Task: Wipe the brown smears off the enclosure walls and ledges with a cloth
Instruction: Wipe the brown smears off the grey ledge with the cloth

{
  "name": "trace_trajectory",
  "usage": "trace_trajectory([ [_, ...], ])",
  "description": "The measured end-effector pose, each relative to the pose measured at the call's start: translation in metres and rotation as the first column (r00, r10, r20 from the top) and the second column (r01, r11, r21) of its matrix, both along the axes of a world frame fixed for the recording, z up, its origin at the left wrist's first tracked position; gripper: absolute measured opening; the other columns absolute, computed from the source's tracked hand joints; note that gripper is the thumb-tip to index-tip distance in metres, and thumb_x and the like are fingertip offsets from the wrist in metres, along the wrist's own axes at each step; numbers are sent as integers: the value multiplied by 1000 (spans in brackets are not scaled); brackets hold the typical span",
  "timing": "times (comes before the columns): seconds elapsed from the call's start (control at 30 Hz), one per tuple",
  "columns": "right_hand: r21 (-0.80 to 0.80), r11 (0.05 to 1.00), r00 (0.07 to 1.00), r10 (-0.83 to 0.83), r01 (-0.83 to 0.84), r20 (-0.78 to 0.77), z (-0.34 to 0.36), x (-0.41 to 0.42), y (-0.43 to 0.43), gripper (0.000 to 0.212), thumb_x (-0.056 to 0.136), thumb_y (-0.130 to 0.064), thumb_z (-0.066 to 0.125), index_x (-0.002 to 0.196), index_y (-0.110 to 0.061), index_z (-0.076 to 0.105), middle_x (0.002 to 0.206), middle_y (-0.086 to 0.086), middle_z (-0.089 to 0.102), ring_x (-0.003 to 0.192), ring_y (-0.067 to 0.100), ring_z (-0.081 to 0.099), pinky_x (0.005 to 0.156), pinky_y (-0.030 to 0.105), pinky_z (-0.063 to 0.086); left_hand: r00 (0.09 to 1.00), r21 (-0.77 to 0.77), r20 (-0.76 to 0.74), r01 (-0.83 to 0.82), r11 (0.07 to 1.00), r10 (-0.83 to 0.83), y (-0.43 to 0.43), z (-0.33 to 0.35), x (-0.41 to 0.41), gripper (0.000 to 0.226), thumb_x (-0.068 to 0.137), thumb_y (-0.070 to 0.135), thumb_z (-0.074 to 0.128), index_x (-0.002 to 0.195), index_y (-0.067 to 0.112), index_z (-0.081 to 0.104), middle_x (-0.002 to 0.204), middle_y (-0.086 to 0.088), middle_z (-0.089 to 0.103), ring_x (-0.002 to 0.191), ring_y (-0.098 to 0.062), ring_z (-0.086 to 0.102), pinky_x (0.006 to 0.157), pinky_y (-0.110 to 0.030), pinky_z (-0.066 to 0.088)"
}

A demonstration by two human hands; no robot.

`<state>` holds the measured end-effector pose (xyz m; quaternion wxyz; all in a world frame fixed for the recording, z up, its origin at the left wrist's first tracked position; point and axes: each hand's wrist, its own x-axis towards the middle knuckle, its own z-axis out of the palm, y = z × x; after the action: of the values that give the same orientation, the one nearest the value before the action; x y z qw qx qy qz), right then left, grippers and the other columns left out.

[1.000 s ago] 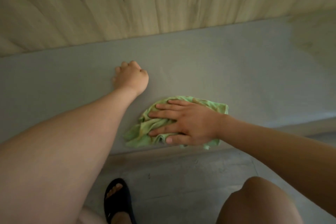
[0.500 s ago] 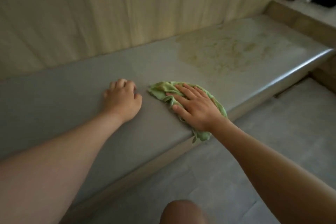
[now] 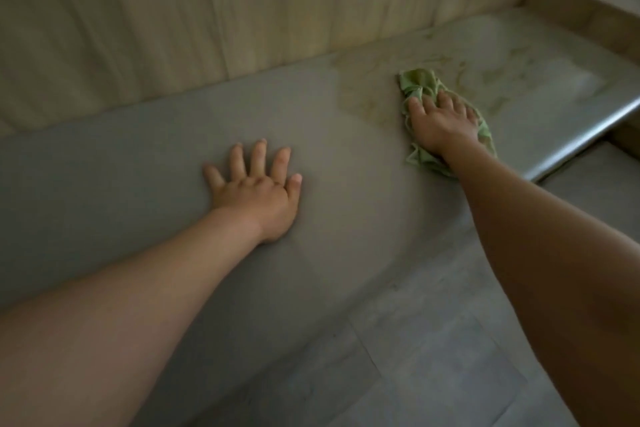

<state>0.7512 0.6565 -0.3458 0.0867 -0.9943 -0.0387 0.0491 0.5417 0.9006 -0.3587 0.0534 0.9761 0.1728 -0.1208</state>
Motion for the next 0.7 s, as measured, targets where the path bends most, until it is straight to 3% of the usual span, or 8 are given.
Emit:
trace_trajectory([
  [0.1,-7,987,987,158,-158,-8,-1,2,52,70,99,-67,7,162,-41,23,173,0,11,159,27,7,127,50,5,1000,8,-9,8,1000,-8,0,0,1,63,105,59,6,163,38,-5,172,3,-15,158,-33,-14,119,-72,-4],
  [0.2,1,901,901,434,-434,-2,1,-30,109,78,94,-72,2,160,-42,28,172,0,17,159,24,11,128,46,7,1000,5,-29,9,1000,-9,0,0,0,62,105,59,7,162,39,-4,172,4,-13,158,-33,-13,118,-72,-3],
  [0.33,33,806,806,592,-592,1,0,-56,104,62,106,-64,19,162,-38,27,172,-12,12,159,14,4,127,38,0,992,84,-31,128,988,-126,12,15,9,63,102,65,9,160,39,9,171,-2,3,156,-36,3,118,-69,10],
  [0.43,-23,862,862,507,-506,15,0,-26,76,65,105,-67,20,162,-36,28,173,-10,11,159,15,7,127,38,2,968,121,-28,249,961,-248,38,20,19,72,93,81,9,155,45,15,166,-1,8,155,-32,6,118,-70,6],
  [0.53,-58,933,934,357,-355,15,-2,24,68,67,103,-69,17,163,-38,23,173,-7,9,159,18,6,128,43,4,963,68,19,266,961,-268,49,7,20,80,85,84,2,153,45,13,164,1,6,156,-27,-2,119,-70,0],
  [0.7,-48,975,976,216,-215,19,3,94,83,68,101,-68,15,163,-40,17,173,-2,9,159,23,8,127,50,7,958,47,85,270,962,-273,54,-4,20,83,77,87,-10,147,46,9,159,-1,6,155,-27,-2,120,-70,0],
])
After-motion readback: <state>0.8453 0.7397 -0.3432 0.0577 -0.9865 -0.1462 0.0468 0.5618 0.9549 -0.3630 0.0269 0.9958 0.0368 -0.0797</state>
